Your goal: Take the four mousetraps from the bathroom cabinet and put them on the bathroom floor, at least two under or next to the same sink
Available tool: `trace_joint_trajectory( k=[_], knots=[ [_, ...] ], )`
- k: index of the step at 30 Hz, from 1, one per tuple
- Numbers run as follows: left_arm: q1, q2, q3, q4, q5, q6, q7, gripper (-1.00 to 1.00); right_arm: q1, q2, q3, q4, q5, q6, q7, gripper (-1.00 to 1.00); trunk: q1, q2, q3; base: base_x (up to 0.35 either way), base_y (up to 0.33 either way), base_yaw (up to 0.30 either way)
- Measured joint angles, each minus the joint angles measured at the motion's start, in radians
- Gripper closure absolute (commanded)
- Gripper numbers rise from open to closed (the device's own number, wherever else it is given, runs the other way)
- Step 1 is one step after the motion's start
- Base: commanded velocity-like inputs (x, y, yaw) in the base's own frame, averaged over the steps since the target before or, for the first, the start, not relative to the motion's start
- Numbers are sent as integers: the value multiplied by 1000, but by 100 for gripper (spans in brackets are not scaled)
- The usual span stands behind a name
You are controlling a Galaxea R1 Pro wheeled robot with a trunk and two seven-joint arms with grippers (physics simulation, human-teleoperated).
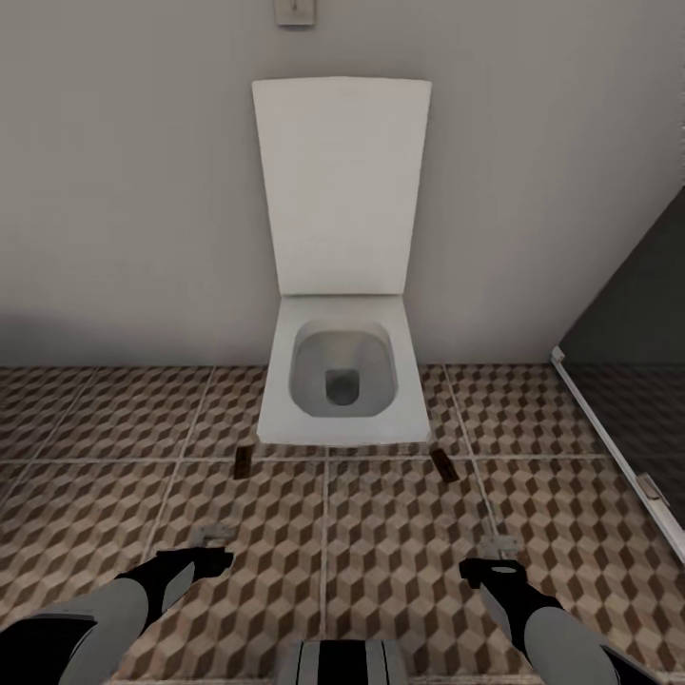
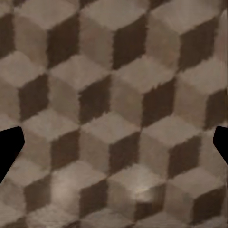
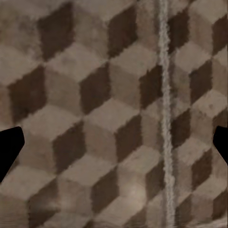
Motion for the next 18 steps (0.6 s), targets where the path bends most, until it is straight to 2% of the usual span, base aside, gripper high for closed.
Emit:
trace_joint_trajectory(
  k=[18],
  knots=[
    [0,0,0,0,0,-1,0,-100,0,1,1,0,1,-3,1,-100,0,0,0,-347,0,0]
  ],
)
